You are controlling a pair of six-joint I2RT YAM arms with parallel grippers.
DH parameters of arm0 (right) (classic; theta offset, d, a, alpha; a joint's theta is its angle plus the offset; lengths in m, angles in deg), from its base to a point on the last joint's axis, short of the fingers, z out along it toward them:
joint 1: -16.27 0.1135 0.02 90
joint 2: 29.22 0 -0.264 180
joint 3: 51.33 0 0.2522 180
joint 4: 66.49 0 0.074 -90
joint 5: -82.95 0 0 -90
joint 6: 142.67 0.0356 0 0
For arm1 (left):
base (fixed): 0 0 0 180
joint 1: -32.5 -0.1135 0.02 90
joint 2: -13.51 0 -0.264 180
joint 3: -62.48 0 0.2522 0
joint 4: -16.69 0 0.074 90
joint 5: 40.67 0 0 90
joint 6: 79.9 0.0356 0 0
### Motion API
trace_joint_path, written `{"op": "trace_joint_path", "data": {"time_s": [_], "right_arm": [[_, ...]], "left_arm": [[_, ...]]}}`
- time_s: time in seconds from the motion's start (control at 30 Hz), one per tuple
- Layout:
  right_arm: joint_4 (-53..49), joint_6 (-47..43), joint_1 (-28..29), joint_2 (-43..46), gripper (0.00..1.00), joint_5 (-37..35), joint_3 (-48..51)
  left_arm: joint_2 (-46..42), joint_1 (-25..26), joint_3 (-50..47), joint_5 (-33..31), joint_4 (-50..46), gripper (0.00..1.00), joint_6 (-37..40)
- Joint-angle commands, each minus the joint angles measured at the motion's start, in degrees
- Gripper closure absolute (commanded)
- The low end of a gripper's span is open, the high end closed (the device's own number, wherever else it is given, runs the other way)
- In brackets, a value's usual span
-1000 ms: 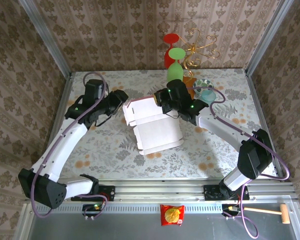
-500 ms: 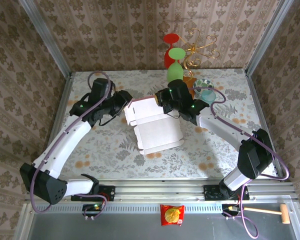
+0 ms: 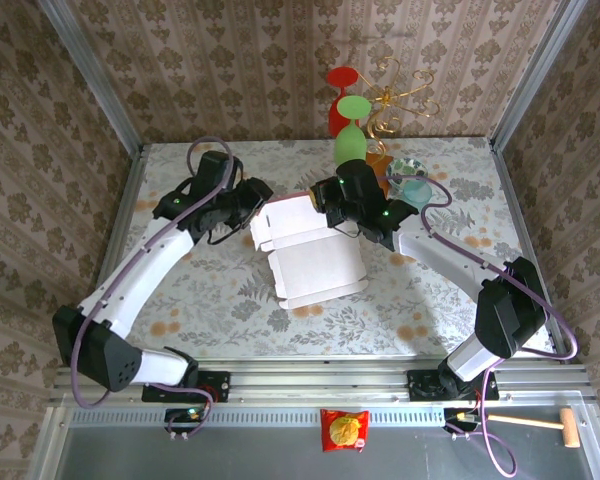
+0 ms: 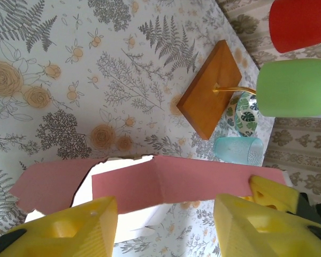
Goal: Fold the paper box
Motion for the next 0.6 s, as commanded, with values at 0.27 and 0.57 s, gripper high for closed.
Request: {"op": "trace_joint_path", "data": {"time_s": [0.27,0.57], "right_arm": [[2.4,1.5,-0.6,-0.1,1.00,0.7,1.8],[3.9,2.1,-0.7,0.4,1.00,0.8,3.1]], "left_arm": [[2.3,1.3,0.1,1.0,4.1,0.51,-2.1],[3.3,1.6,0.1,0.5,4.8,0.61,-2.9]]}}
